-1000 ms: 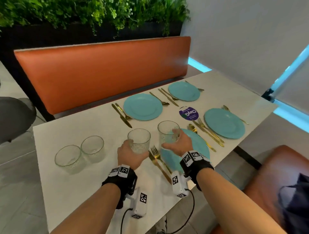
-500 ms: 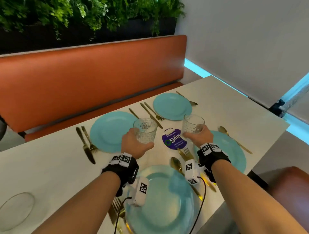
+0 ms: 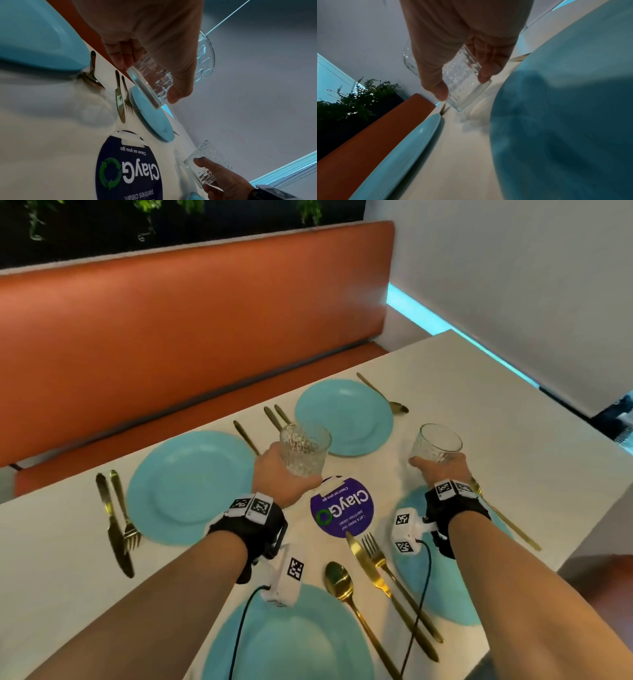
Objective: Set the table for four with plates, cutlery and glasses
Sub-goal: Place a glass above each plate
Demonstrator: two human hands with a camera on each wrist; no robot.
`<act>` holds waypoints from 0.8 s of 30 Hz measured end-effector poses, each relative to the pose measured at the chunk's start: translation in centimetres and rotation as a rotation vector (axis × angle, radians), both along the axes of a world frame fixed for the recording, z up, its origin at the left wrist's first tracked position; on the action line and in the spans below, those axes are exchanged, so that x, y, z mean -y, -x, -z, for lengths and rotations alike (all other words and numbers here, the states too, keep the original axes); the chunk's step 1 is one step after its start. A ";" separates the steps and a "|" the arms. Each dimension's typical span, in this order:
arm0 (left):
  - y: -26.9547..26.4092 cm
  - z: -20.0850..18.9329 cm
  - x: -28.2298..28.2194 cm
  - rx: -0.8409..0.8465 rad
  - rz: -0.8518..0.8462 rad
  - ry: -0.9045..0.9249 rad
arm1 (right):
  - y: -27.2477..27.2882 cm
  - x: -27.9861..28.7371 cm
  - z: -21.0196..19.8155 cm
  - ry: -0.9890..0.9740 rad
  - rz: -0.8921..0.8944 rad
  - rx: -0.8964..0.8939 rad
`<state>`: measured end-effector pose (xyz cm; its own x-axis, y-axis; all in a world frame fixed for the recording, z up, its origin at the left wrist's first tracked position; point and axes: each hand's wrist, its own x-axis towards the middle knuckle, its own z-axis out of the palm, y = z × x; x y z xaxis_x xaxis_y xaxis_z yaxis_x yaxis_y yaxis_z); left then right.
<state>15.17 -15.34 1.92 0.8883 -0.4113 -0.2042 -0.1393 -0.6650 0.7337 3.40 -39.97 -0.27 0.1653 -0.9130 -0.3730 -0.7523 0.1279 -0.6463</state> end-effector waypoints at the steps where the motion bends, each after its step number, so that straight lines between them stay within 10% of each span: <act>1: 0.0 0.3 0.3 -0.003 0.011 -0.007 | -0.1 0.4 0.3 -0.007 0.011 0.002; 24: 1.2 2.0 2.8 0.004 0.091 -0.022 | -1.3 3.4 2.2 -0.031 0.055 0.043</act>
